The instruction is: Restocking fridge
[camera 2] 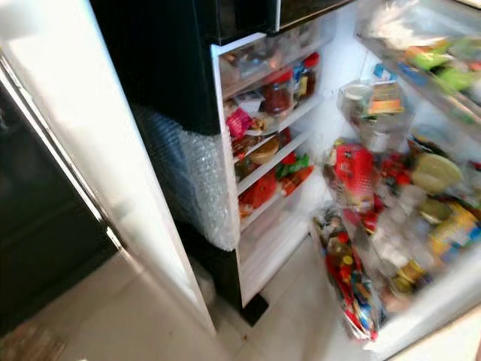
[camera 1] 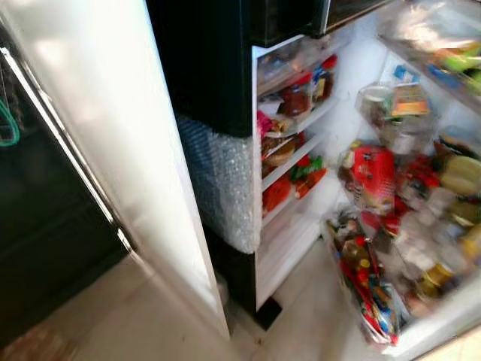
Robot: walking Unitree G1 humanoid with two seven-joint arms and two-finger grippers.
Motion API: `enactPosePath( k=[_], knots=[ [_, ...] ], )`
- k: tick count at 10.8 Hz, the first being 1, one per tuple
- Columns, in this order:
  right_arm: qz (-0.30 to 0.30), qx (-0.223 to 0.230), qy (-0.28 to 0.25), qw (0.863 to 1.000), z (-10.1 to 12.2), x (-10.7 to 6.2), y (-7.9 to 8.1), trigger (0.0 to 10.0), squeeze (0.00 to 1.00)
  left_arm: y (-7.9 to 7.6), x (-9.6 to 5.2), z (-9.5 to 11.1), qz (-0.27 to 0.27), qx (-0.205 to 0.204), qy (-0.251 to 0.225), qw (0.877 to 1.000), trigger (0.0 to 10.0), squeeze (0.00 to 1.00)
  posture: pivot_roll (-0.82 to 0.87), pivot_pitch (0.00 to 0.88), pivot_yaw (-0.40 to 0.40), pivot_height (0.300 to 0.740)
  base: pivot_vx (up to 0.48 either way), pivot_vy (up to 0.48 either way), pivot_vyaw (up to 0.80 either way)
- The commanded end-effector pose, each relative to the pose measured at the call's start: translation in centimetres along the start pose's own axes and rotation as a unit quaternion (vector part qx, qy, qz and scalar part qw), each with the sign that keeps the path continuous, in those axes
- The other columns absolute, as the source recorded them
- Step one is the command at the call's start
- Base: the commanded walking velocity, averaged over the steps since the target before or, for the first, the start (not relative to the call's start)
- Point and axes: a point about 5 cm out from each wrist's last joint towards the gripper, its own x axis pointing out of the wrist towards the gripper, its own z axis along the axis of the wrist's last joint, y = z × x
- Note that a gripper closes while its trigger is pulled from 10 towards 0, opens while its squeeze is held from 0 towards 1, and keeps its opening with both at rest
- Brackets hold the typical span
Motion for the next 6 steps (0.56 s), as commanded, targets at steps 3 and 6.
enactPosePath(
  k=[3,6],
  knots=[
    [-0.016,0.028,-0.002,0.999,-0.22,-0.07,-0.19,10.0,0.00,-0.13,0.17,0.59,-0.001,0.002,-0.006,1.000,10.0,0.00,-0.30,0.000,0.095,0.740,0.000,0.000,0.00],
    [-0.090,0.115,-0.015,0.989,-0.50,-0.28,-0.77,10.0,0.00,-0.17,0.20,0.64,0.001,0.001,-0.007,1.000,10.0,0.00,-0.30,0.000,0.096,0.740,0.000,0.000,0.00]
  ],
)
